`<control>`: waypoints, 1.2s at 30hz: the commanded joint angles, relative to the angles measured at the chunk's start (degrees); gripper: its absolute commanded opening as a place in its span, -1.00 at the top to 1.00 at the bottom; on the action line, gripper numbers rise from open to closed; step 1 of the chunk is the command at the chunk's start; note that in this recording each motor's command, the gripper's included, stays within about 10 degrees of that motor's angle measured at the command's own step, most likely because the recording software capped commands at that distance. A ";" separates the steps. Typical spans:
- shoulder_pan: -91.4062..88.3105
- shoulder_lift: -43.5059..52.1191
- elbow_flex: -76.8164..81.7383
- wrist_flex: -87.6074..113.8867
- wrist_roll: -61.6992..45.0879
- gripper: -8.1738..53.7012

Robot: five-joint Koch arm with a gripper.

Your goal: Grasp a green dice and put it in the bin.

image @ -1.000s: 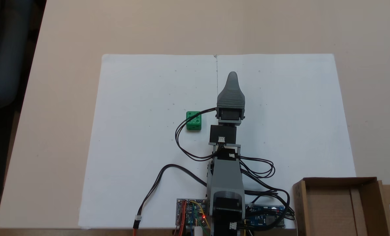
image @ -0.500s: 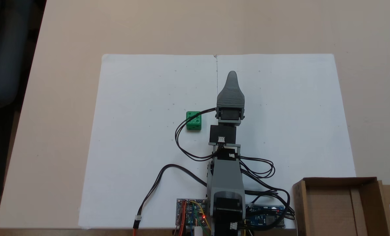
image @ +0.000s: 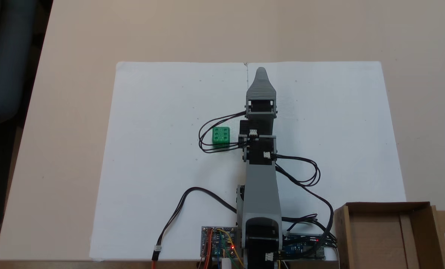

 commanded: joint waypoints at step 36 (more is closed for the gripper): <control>-7.65 -4.83 -59.94 116.00 13.27 -0.66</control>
